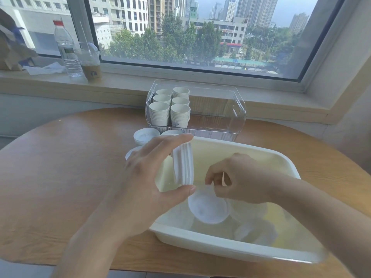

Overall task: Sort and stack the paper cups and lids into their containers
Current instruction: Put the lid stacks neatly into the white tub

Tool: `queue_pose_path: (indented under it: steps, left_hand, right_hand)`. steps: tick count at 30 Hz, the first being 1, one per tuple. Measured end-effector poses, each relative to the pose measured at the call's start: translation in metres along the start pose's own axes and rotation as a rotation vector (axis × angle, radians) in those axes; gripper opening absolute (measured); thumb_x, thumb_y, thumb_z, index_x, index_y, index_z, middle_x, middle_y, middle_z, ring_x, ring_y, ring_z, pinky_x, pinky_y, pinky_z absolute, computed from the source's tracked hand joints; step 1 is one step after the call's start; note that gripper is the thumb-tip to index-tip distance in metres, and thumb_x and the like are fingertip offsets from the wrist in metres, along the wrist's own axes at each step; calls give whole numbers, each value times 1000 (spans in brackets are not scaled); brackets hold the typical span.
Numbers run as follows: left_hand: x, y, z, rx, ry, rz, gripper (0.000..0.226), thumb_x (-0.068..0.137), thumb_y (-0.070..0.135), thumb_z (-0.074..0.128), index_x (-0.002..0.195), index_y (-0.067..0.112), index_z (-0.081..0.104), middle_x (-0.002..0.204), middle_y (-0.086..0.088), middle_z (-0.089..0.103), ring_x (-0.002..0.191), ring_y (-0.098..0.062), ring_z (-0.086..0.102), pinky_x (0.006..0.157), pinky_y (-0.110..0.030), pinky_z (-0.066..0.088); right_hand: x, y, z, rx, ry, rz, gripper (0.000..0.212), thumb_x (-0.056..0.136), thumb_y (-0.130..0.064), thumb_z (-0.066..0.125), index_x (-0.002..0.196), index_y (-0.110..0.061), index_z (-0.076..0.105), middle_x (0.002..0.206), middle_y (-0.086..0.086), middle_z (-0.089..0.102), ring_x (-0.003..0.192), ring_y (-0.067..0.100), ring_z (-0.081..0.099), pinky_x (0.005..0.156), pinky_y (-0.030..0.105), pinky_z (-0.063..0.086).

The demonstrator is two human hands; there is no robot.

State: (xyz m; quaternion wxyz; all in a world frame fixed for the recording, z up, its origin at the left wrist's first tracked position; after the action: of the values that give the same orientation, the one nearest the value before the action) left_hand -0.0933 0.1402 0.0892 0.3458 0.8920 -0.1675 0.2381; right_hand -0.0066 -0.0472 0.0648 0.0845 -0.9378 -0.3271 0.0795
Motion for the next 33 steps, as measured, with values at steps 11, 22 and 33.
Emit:
queue_pose_path:
  steps: [11,22,33]
  left_hand:
    - [0,-8,1,27,66,-55,74,69,69,74,136,64,43,134,37,50,122,-11,57,96,-36,46]
    - [2,-8,4,23,22,-54,74,69,72,74,136,65,42,135,36,53,122,-15,58,99,-50,51]
    - [2,-6,3,3,22,-55,75,68,69,76,136,64,44,135,34,54,124,-16,58,99,-51,52]
  right_hand:
    - [-14,16,-55,312,661,149,16,85,-18,71,85,-34,74,81,-29,66,65,4,62,59,12,37]
    - [-6,-4,-40,478,522,0,24,93,-13,70,103,-35,68,92,-18,69,53,9,70,53,20,53]
    - [-7,-13,-28,753,227,-41,74,71,-65,81,137,-39,58,128,-16,64,95,12,76,77,36,64]
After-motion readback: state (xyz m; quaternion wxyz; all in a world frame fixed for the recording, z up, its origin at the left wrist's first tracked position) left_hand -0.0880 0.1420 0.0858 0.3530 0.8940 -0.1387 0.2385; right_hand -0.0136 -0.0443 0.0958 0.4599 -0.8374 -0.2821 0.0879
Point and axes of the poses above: each hand's wrist, its own x-axis towards the middle knuckle, its own z-axis out of the palm, y = z × x, the point moved 7 cm from there along x, towards the middle knuckle
